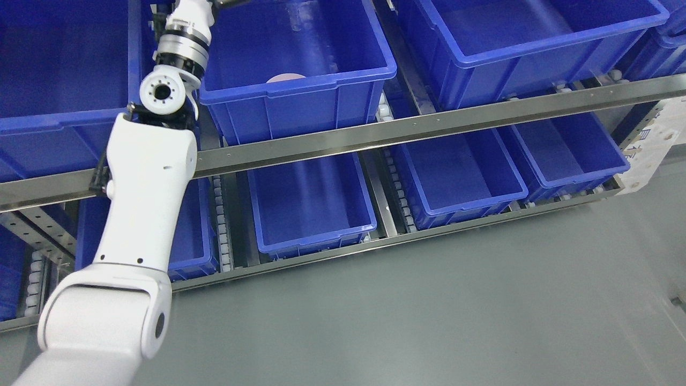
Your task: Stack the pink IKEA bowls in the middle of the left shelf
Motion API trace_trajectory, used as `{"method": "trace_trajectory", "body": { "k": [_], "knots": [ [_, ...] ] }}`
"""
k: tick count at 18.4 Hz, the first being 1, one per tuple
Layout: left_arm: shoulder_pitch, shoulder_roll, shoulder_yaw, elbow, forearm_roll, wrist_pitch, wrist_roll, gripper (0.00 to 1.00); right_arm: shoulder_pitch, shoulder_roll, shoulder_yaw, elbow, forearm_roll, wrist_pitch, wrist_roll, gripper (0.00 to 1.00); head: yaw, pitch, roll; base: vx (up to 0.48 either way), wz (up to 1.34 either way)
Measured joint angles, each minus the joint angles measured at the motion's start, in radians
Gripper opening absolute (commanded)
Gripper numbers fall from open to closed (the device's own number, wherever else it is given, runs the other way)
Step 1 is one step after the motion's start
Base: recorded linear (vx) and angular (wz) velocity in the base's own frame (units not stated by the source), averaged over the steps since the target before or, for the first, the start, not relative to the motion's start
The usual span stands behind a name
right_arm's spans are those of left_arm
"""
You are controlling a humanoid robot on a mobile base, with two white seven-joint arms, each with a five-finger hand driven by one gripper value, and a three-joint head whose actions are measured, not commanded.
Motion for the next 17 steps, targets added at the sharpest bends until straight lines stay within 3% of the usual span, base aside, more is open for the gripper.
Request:
{"method": "trace_trajectory", "body": {
  "k": [4,10,17],
  "knots": [
    [0.22,-0.013,-0.148,-0.155,0.11,0.005,0.139,0.99,0.0,0.0,0.0,0.0,0.0,0.0,0.0,1.0,0.0,0.001,0.0,0.0,0.0],
    [0.525,-0.023,-0.233,-0.338,0.167,-0.026,0.106,0.98,0.0,0.0,0.0,0.0,0.0,-0.003,0.0,1.0,0.0,0.0,0.0,-0.003,0.0],
    [0.663,-0.029,-0.257,-0.479,0.186,-0.077,0.099,0.97,0.0,0.0,0.0,0.0,0.0,-0.003,0.004,1.0,0.0,0.0,0.0,-0.003,0.0]
  ]
}}
